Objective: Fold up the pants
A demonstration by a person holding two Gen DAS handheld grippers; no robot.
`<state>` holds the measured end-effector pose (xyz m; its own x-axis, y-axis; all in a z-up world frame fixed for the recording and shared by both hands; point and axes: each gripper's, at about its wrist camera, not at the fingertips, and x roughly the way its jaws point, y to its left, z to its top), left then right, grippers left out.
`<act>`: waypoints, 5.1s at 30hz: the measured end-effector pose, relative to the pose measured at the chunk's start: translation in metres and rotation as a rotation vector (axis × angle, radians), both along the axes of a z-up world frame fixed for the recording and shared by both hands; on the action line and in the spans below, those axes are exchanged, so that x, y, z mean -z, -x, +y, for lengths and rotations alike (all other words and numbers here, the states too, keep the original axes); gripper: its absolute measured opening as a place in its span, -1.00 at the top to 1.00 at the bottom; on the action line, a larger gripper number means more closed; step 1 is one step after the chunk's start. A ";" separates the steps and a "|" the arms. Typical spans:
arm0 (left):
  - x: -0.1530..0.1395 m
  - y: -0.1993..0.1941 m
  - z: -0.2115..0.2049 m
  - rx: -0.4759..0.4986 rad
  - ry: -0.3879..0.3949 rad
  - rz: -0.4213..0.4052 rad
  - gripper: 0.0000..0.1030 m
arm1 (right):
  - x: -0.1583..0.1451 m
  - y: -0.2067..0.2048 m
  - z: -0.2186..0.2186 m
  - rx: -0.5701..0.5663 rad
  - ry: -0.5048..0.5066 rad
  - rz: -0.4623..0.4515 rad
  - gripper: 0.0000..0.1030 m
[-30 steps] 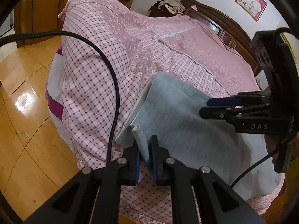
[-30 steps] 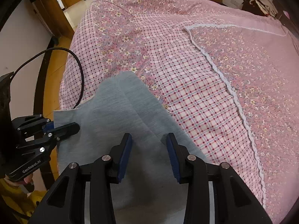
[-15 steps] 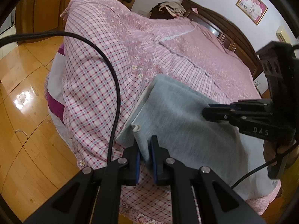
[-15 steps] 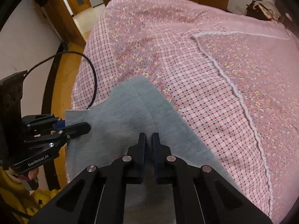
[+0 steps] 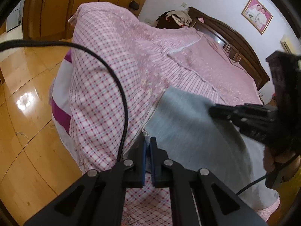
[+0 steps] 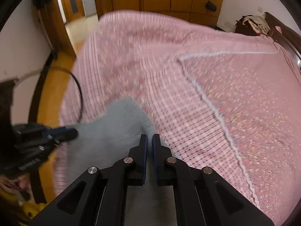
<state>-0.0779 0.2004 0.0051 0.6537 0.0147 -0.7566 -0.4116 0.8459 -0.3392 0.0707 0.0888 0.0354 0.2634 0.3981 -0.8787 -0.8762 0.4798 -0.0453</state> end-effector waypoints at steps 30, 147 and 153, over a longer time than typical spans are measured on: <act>-0.030 -0.035 -0.053 0.122 -0.132 0.014 0.25 | -0.067 -0.039 -0.253 0.656 -0.177 0.007 0.18; -0.022 -0.031 -0.107 0.289 -0.263 0.041 -0.37 | -0.028 0.131 -0.493 1.337 -0.251 -0.157 0.66; -0.032 -0.019 -0.128 0.355 -0.250 0.024 -0.37 | -0.044 0.149 -0.459 1.290 -0.230 -0.219 0.52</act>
